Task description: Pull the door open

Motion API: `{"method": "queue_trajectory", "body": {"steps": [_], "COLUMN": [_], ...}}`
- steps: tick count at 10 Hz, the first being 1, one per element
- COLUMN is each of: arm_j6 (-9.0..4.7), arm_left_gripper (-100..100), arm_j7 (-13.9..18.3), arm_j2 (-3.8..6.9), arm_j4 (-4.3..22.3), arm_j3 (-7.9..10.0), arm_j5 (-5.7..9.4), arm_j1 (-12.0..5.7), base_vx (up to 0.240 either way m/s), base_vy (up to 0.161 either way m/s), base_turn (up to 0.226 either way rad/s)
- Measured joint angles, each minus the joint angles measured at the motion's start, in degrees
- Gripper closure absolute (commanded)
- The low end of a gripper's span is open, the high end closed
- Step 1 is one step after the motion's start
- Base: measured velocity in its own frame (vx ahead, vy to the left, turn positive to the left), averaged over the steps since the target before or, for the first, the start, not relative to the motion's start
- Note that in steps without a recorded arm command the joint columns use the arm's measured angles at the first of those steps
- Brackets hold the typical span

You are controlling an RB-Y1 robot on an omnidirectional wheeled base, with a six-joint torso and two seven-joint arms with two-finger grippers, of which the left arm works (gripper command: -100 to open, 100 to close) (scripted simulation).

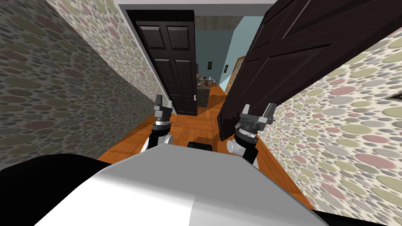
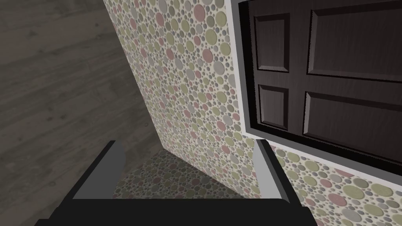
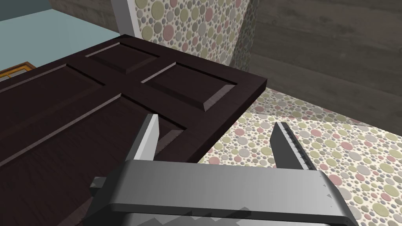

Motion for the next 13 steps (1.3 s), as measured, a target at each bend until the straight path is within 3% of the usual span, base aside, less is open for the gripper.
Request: {"method": "queue_trajectory", "body": {"steps": [13], "arm_j6": [-2.73], "arm_left_gripper": [-100], "arm_j7": [1.37], "arm_j2": [2.22], "arm_j4": [14.93], "arm_j3": [1.81], "arm_j5": [1.09], "arm_j1": [-4.32], "base_vx": [0.117], "base_vy": [0.005], "base_turn": [-0.024]}}
